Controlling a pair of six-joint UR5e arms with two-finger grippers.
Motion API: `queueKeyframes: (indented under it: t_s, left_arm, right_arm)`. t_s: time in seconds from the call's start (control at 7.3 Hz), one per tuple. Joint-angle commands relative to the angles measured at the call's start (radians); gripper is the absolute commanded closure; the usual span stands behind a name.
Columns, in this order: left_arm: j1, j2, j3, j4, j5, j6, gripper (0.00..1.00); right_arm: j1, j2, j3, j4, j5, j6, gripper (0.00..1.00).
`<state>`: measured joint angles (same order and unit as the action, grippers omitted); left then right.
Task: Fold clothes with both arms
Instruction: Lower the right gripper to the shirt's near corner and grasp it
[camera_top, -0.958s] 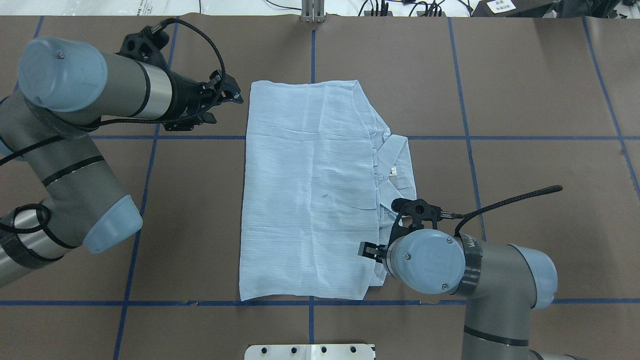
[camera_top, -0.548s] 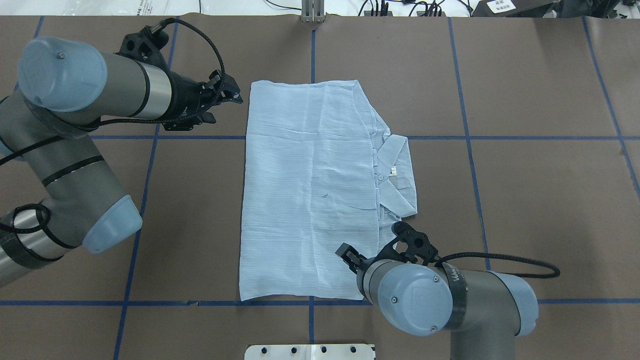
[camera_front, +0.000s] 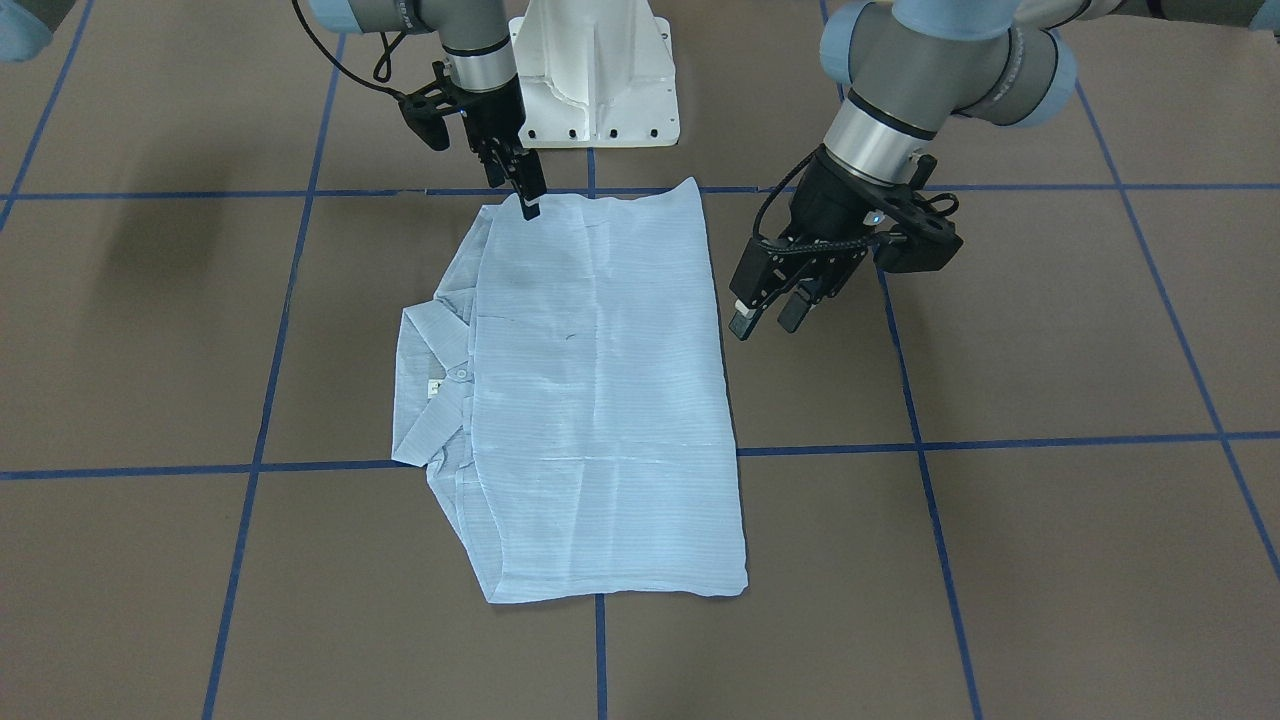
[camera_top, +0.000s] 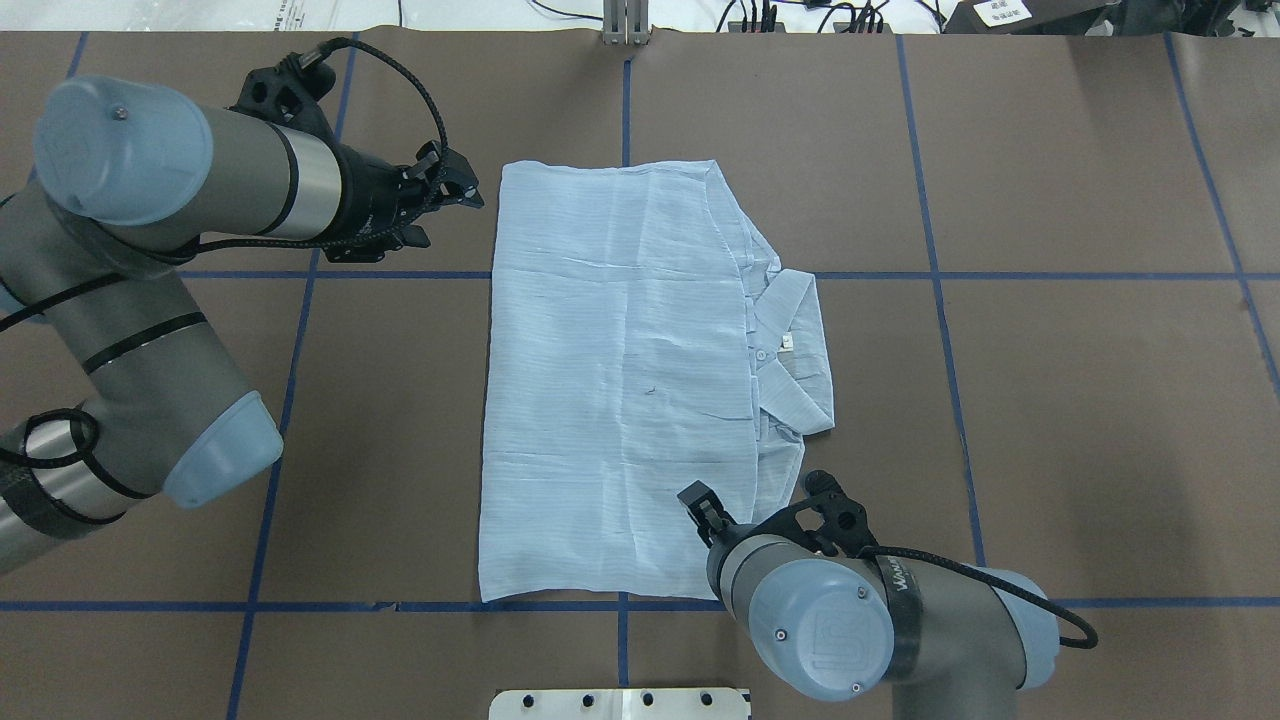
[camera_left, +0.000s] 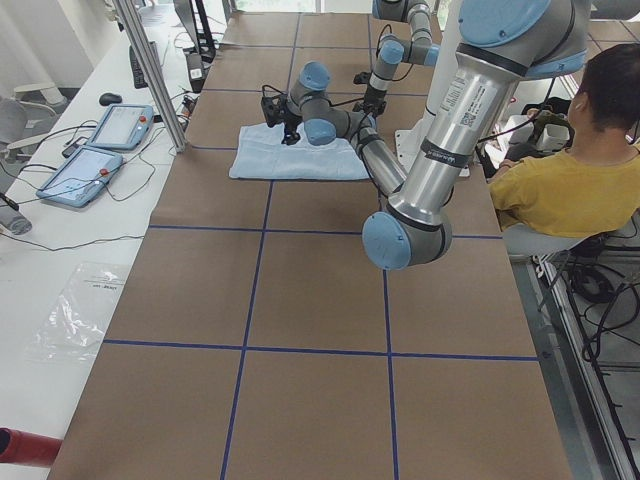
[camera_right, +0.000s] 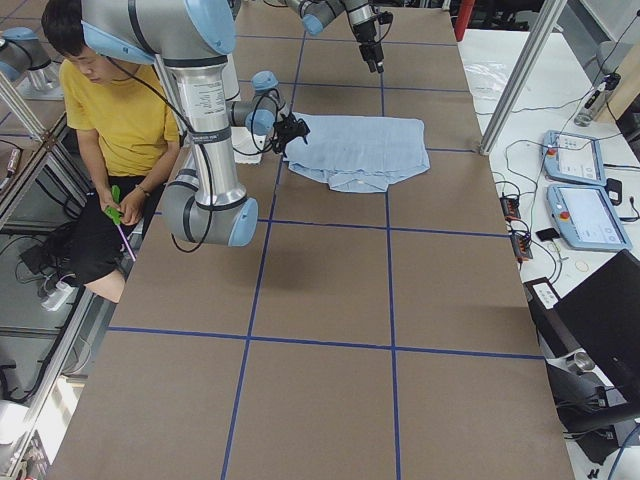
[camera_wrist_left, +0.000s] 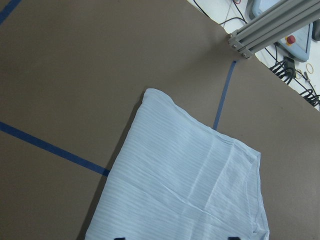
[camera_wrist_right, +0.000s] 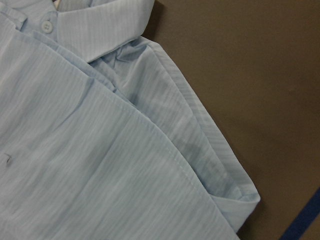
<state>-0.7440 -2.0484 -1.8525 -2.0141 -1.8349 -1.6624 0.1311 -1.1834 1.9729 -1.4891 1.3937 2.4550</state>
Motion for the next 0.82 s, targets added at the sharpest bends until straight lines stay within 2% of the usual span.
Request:
queueKeyframes:
  t_s: [0.0,0.14,0.41,0.68]
  left_arm:
    - [0.000,0.001,-0.001,-0.002,0.000,0.000,0.26]
    - [0.000,0.001,-0.001,0.000,0.000,0.000,0.26]
    - [0.000,0.001,-0.001,-0.002,0.000,0.000,0.26]
    - [0.000,0.001,-0.001,-0.002,0.000,0.000,0.26]
  right_arm:
    - [-0.001,-0.002,-0.026,0.004,-0.004,0.019,0.00]
    - [0.001,-0.001,-0.026,0.004,-0.004,0.019,0.01]
    - [0.002,-0.002,-0.029,-0.008,-0.002,0.021,0.13]
    - [0.002,-0.011,-0.034,-0.011,-0.002,0.021,0.14]
